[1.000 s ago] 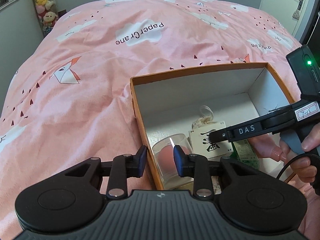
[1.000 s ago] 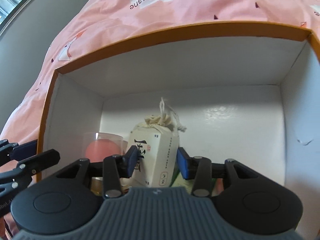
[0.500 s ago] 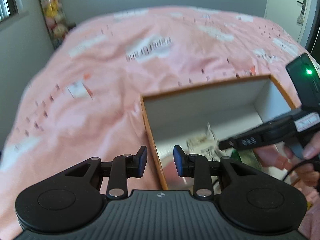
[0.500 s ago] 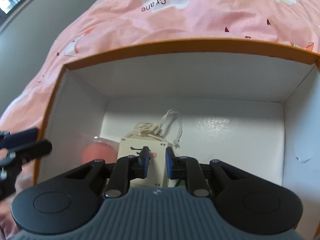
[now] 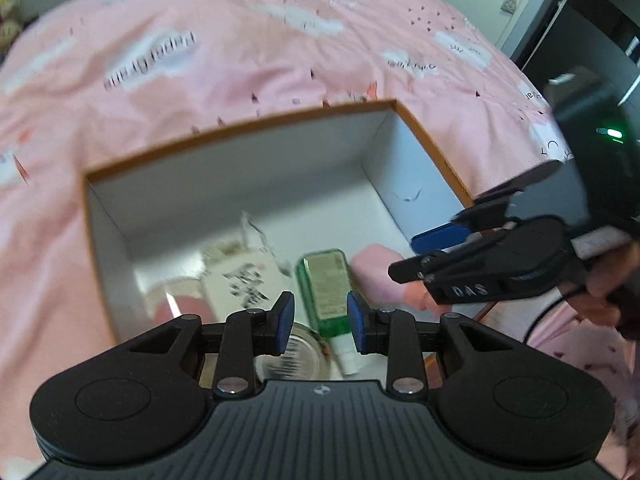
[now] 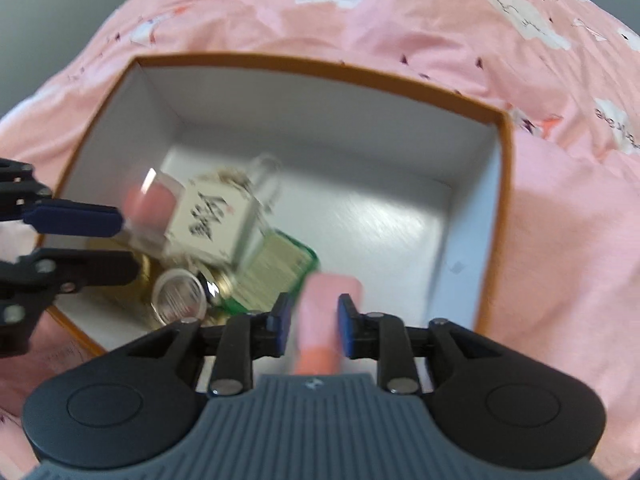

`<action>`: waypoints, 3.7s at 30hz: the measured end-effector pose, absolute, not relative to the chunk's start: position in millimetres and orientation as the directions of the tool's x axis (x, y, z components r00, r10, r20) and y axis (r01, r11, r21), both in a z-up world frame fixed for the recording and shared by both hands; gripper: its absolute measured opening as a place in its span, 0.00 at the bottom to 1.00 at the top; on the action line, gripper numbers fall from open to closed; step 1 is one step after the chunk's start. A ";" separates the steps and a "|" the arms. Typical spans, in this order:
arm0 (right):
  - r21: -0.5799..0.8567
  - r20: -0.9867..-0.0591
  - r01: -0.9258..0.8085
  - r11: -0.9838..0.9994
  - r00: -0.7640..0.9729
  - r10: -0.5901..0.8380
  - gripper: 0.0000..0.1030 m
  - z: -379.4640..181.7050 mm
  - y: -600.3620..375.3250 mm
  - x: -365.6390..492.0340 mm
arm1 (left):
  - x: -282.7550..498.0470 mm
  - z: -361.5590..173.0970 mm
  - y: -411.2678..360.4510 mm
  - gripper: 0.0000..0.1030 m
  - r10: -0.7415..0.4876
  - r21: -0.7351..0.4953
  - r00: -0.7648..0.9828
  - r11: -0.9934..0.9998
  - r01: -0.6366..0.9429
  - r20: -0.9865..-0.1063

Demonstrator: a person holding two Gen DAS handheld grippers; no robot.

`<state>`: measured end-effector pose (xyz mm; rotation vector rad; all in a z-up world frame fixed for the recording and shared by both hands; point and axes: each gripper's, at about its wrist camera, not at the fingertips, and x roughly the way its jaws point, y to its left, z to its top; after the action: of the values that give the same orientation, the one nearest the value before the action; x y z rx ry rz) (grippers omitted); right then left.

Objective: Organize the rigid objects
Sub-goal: 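Grip the green bottle with the left tool while the right tool grips the pink bottle, straightening them, then open both tools and withdraw them up out of the orange box, then grasp the grey-lidded white jar with the left tool while the right tool grasps the pink-labelled tin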

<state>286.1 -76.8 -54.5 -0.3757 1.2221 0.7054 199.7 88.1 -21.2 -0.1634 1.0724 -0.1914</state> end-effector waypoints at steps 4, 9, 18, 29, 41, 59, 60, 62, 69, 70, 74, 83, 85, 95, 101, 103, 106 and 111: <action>0.105 -0.957 -0.650 0.753 0.140 0.254 0.39 -59.7 -86.6 286.2 | 207.2 -39.2 85.9 0.34 -0.239 -0.235 0.450 0.970 0.065 -0.860; 0.149 -0.963 -0.638 0.756 0.081 0.258 0.26 -73.0 -88.7 284.0 | 216.4 -54.9 83.5 0.34 -0.247 -0.243 0.416 0.968 0.062 -0.875; 0.147 -0.945 -0.609 0.779 0.147 0.294 0.25 -67.1 -90.5 293.5 | 221.6 -67.3 84.8 0.34 -0.263 -0.284 0.390 0.959 0.006 -0.882; 0.158 -0.910 -0.555 0.817 0.239 0.338 0.24 -43.8 -86.1 313.1 | 221.3 -71.5 93.8 0.34 -0.270 -0.308 0.388 0.951 -0.037 -0.881; 0.222 -0.944 -0.494 0.840 0.106 0.312 0.23 -80.4 -86.3 312.3 | 222.6 -72.3 95.7 0.34 -0.268 -0.312 0.394 0.949 -0.052 -0.879; 0.204 -0.915 -0.604 0.770 0.161 0.370 0.33 -71.6 -88.5 280.1 | 193.8 -47.3 87.1 0.34 -0.224 -0.251 0.470 0.968 0.005 -0.854; 0.201 -0.907 -0.607 0.769 0.182 0.381 0.33 -64.9 -91.0 274.7 | 187.5 -40.7 85.8 0.34 -0.223 -0.248 0.490 0.969 0.014 -0.843; 0.194 -0.884 -0.606 0.772 0.232 0.405 0.34 -50.6 -96.3 262.9 | 172.2 -25.8 83.3 0.34 -0.237 -0.258 0.534 0.965 0.036 -0.812; 0.237 -0.782 -0.551 0.800 0.380 0.493 0.35 -12.5 -128.6 215.1 | 112.3 7.8 75.4 0.34 -0.251 -0.266 0.621 0.961 0.071 -0.743; 0.249 -0.771 -0.544 0.801 0.389 0.504 0.35 -10.1 -132.3 209.0 | 105.1 7.4 74.8 0.34 -0.251 -0.269 0.621 0.961 0.066 -0.743; 0.291 -0.759 -0.515 0.806 0.389 0.523 0.35 -12.9 -144.4 183.2 | 78.5 -4.9 71.1 0.35 -0.275 -0.303 0.600 0.951 0.056 -0.751; 0.351 -0.850 -0.440 0.827 0.221 0.478 0.39 -64.9 -151.0 146.5 | 46.1 -58.3 59.2 0.52 -0.246 -0.264 0.474 0.964 0.031 -0.846; 0.345 -0.869 -0.426 0.836 0.191 0.456 0.42 -74.5 -150.3 141.3 | 44.2 -64.2 56.8 0.57 -0.239 -0.256 0.462 0.966 0.026 -0.854; 0.394 -0.898 -0.341 0.854 0.057 0.437 0.43 -110.2 -155.9 130.9 | 47.0 -97.3 45.0 0.65 -0.276 -0.295 0.440 0.955 0.026 -0.855; 0.406 -0.897 -0.324 0.855 0.037 0.440 0.43 -116.8 -157.0 132.5 | 52.1 -103.5 34.9 0.64 -0.256 -0.256 0.436 0.965 0.060 -0.863; 0.404 -0.899 -0.326 0.855 0.034 0.437 0.44 -119.0 -155.0 133.0 | 53.0 -107.1 32.5 0.59 -0.254 -0.250 0.429 0.966 0.068 -0.867; 0.405 -0.899 -0.329 0.853 0.027 0.437 0.44 -119.7 -154.0 134.1 | 54.8 -113.3 34.4 0.42 -0.248 -0.248 0.414 0.967 0.054 -0.876; 0.416 -0.897 -0.322 0.850 0.008 0.442 0.46 -124.7 -151.3 136.0 | 53.7 -115.3 42.3 0.40 -0.268 -0.286 0.417 0.958 0.019 -0.869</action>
<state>136.0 -151.3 -124.7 0.1026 1.4444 0.5986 53.7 42.3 -115.3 -0.2466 1.1298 -0.1823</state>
